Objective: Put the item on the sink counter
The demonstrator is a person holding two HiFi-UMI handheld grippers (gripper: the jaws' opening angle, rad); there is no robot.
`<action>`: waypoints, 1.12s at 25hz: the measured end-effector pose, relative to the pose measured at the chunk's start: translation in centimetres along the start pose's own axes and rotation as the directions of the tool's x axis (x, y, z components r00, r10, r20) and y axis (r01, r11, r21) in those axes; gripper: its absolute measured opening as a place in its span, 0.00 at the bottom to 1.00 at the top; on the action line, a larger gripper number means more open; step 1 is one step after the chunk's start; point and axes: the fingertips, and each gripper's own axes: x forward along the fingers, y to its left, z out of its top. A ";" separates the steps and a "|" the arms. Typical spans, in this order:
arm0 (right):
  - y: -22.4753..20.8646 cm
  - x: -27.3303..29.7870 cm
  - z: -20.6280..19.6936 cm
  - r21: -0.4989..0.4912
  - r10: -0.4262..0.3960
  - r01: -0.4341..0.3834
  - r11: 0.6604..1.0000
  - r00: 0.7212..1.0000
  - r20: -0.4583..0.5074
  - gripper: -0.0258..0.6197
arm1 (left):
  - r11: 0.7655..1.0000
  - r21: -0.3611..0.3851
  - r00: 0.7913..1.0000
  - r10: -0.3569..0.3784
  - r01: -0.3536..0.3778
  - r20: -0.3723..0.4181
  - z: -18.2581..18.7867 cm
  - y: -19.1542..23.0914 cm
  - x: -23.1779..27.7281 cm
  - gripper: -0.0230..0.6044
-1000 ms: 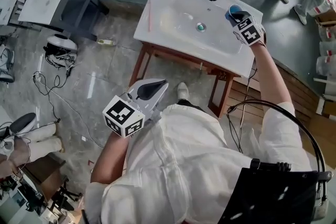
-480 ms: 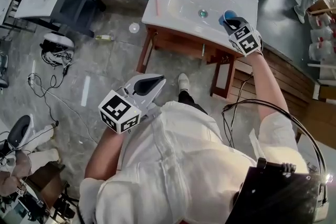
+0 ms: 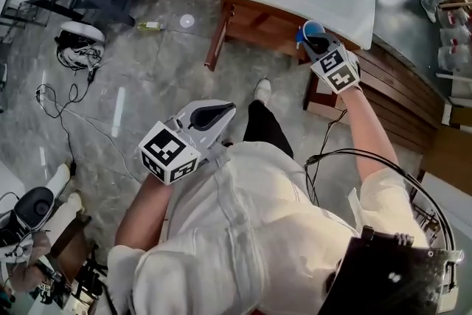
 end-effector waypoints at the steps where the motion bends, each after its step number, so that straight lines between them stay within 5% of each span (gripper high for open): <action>1: 1.4 0.6 -0.3 -0.002 0.015 -0.015 1.000 1.000 -0.004 0.07 | 1.000 -0.009 1.000 0.001 -0.001 -0.007 -0.6 -0.2 -0.3 0.04; 11: 6.5 10.9 -5.5 0.002 0.052 -0.052 0.999 0.998 -0.023 0.07 | 0.998 -0.065 0.999 -0.017 0.014 -0.049 -5.3 0.9 3.1 0.04; 28: 1.7 26.3 -13.7 0.004 -0.034 0.035 0.999 0.992 -0.119 0.07 | 0.993 -0.114 0.996 -0.028 0.018 -0.090 -8.2 6.0 9.4 0.04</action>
